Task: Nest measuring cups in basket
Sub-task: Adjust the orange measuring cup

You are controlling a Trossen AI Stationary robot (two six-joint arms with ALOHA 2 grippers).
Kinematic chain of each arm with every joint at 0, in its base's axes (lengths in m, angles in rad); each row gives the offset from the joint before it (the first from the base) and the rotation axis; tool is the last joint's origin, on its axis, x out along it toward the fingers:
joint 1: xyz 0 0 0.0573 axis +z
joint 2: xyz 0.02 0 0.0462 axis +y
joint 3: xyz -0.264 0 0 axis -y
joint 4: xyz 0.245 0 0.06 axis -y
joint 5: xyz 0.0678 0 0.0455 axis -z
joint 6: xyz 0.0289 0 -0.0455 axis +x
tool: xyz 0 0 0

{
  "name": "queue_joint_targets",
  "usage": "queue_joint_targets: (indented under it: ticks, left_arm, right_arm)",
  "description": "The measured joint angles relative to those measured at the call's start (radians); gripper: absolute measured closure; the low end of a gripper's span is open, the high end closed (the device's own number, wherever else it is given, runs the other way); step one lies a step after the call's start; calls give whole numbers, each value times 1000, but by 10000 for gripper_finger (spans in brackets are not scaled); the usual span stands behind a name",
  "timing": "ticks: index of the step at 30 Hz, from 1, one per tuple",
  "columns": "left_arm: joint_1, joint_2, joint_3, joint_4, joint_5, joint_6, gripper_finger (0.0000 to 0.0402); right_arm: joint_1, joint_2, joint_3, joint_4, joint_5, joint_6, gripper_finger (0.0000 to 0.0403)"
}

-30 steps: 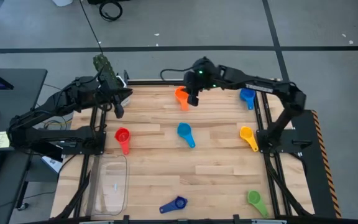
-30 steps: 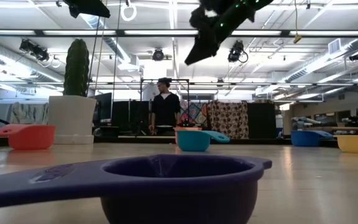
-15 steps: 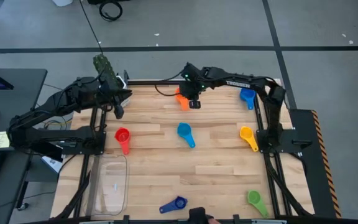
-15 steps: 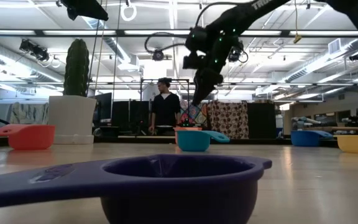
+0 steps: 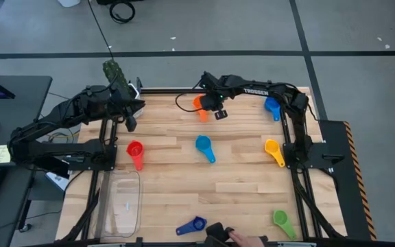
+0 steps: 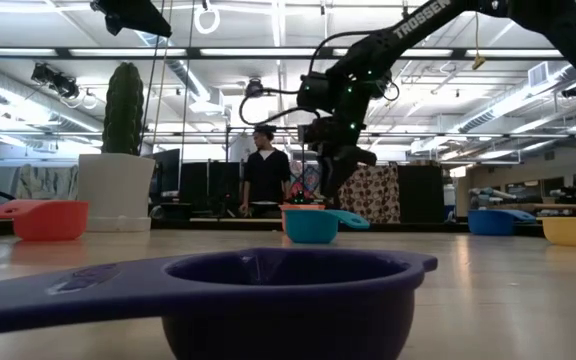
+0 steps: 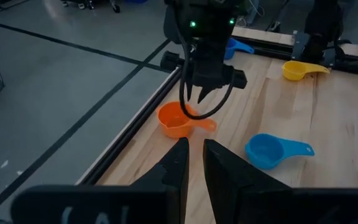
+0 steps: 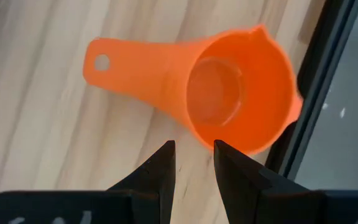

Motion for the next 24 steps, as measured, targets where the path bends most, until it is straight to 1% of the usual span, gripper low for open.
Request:
queue_joint_targets:
  ticks: [6, 15, 21, 24]
  left_arm:
    - [0, 0, 0, -1, 0, -18, 349]
    - [0, 0, 0, -1, 0, -21, 349]
    - [0, 0, 0, -1, 0, -21, 349]
    - [0, 0, 0, -1, 0, -38, 349]
  right_arm:
    - [-6, -1, 0, 2, -3, -81, 289]
    - [-7, -1, 0, 30, -72, -175, 289]
    - [-10, -1, 0, 14, -73, -176, 289]
    - [-10, -1, 0, -15, -101, -150, 289]
